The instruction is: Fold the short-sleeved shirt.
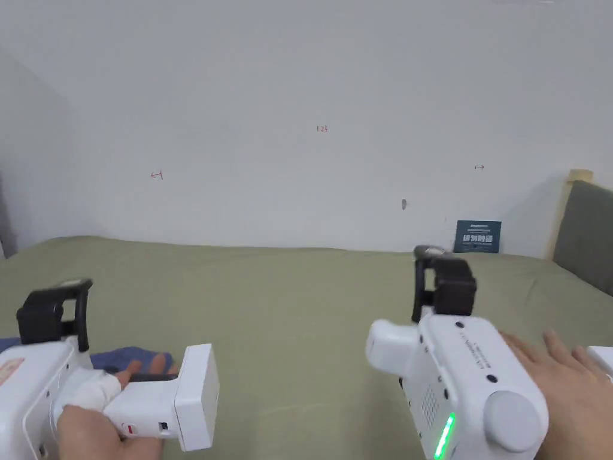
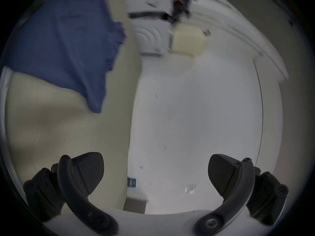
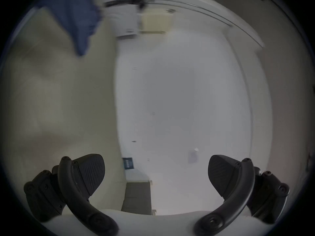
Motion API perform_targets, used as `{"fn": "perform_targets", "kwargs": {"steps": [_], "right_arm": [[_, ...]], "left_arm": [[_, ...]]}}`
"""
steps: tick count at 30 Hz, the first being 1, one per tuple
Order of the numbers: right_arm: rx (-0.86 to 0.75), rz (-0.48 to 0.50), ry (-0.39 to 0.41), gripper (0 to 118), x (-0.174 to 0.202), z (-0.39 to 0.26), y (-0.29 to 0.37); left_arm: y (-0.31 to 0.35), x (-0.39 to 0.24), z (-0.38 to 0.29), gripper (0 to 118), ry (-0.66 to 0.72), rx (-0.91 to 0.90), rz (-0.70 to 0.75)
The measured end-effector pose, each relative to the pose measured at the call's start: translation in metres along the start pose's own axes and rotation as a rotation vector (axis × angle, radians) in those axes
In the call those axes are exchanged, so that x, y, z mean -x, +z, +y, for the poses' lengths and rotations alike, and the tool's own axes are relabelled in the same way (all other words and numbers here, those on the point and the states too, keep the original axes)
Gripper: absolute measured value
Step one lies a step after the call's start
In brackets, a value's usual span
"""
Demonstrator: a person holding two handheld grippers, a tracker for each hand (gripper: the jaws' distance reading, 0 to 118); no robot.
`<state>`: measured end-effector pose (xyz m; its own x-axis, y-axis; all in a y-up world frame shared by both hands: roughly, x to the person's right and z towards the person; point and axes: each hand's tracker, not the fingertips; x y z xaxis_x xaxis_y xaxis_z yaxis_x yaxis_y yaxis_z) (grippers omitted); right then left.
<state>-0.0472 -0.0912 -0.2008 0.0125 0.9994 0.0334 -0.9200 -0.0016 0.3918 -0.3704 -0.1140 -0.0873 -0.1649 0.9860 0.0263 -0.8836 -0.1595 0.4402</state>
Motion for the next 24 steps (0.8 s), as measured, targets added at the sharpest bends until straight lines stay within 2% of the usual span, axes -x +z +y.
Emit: {"fn": "perform_targets", "kwargs": {"steps": [1, 3, 4, 5, 6, 7, 8, 9, 10, 12, 13, 14, 15, 16, 17, 19, 21, 24], "right_arm": [[-0.01, 0.04, 0.009, 117, 0.007, 0.001, 0.001], [-0.039, 0.02, 0.041, 117, 0.015, 0.0, 0.001], [-0.048, 0.011, 0.038, 117, 0.015, -0.002, 0.001], [-0.057, 0.015, 0.003, 117, 0.012, -0.008, -0.002], [-0.049, 0.032, -0.145, 117, 0.003, -0.012, -0.004], [-0.006, 0.026, -0.326, 117, -0.008, -0.017, -0.007], [0.025, 0.045, -0.517, 117, -0.019, -0.025, -0.009], [0.048, 0.067, -0.711, 117, -0.028, -0.038, -0.012], [0.048, 0.102, -0.982, 117, -0.037, -0.055, -0.012], [0.005, 0.15, -1.434, 117, -0.044, -0.086, -0.01], [0.002, 0.144, -1.629, 117, -0.044, -0.099, -0.006], [0.042, 0.097, -1.763, 117, -0.039, -0.109, -0.005], [0.096, 0.072, -1.819, 118, -0.036, -0.115, -0.004], [0.153, 0.047, -1.79, 118, -0.031, -0.116, -0.003], [0.201, 0.029, -1.741, 118, -0.027, -0.115, -0.002], [0.194, 0.036, -1.645, 118, -0.02, -0.114, -0.003], [0.209, 0.063, -1.632, 118, -0.019, -0.108, -0.004], [0.223, 0.057, -1.646, 118, -0.025, -0.108, -0.004]], "left_arm": [[0.006, 0.007, 0.0, 118, -0.037, -0.025, 0.017], [-0.001, 0.01, 0.014, 118, -0.067, -0.007, 0.069], [-0.003, 0.006, 0.013, 118, -0.102, 0.013, 0.075], [-0.004, -0.002, 0.012, 118, -0.16, 0.034, 0.096], [-0.007, -0.019, 0.006, 118, -0.307, 0.043, 0.12], [-0.017, -0.033, 0.012, 118, -0.477, 0.033, 0.141], [-0.018, -0.057, -0.006, 118, -0.797, -0.018, 0.094], [-0.018, -0.073, -0.021, 118, -1.004, -0.048, 0.068], [-0.017, -0.087, -0.041, 118, -1.232, -0.092, 0.02], [-0.015, -0.096, -0.067, 118, -1.517, -0.13, -0.007], [-0.016, -0.099, -0.081, 118, -1.652, -0.148, -0.023], [-0.01, -0.096, -0.098, 118, -1.785, -0.182, -0.036], [-0.003, -0.091, -0.112, 118, -1.888, -0.214, -0.013], [-0.002, -0.084, -0.12, 118, -1.96, -0.208, -0.037], [0.0, -0.078, -0.125, 118, -1.965, -0.198, -0.063], [0.003, -0.072, -0.129, 118, -1.887, -0.126, -0.07], [0.0, -0.066, -0.126, 118, -1.788, -0.022, -0.059], [-0.012, -0.06, -0.121, 118, -1.726, 0.048, 0.045]]}}
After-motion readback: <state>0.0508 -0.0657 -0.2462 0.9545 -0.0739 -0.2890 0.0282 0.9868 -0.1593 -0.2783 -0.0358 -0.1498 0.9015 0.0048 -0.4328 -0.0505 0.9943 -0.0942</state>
